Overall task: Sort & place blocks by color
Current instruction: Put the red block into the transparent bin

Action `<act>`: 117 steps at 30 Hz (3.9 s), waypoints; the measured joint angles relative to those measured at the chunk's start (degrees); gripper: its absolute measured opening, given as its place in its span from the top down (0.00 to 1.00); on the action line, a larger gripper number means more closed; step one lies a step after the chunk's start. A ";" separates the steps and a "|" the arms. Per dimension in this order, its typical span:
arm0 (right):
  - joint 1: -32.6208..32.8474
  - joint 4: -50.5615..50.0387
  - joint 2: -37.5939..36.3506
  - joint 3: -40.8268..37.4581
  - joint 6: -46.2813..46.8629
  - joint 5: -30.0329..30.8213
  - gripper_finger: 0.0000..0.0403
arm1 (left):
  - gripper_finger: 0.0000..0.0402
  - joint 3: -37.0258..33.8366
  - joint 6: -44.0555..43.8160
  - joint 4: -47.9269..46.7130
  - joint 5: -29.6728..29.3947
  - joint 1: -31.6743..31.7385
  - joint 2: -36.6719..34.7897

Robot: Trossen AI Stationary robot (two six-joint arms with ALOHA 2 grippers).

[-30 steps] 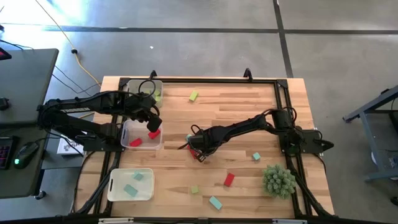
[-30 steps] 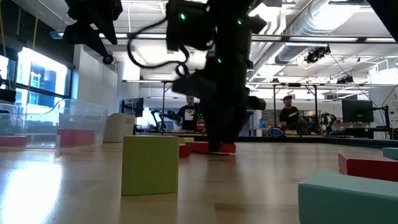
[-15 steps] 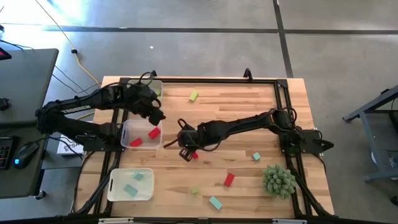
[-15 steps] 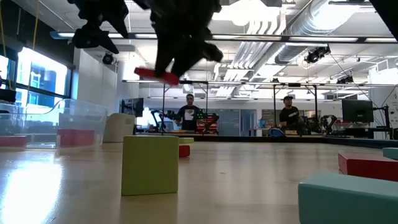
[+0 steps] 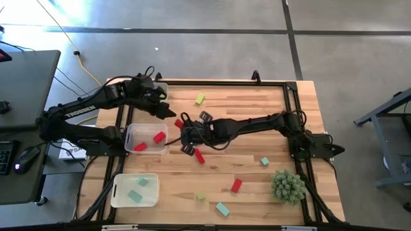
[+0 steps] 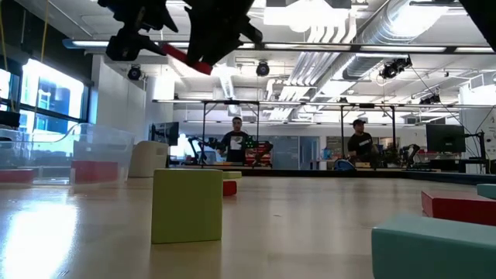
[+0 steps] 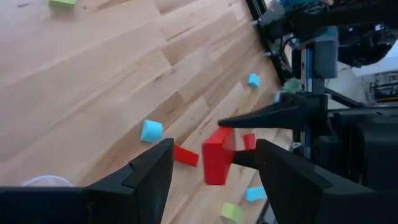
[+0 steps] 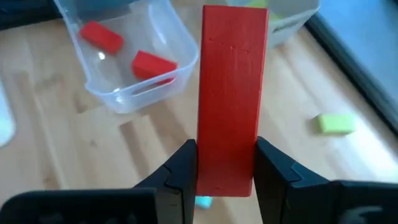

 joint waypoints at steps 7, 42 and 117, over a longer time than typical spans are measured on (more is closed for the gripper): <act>-0.47 1.05 -0.02 0.00 -6.62 5.28 0.77 | 0.46 0.00 -1.09 0.80 0.08 -0.51 2.36; -4.26 3.95 -0.04 0.00 -10.26 3.48 0.77 | 0.84 -0.02 10.86 6.16 2.22 -0.38 9.24; -5.73 4.48 -0.04 0.02 6.03 -4.56 0.41 | 0.90 -13.14 13.72 -35.38 -32.05 -16.32 -4.08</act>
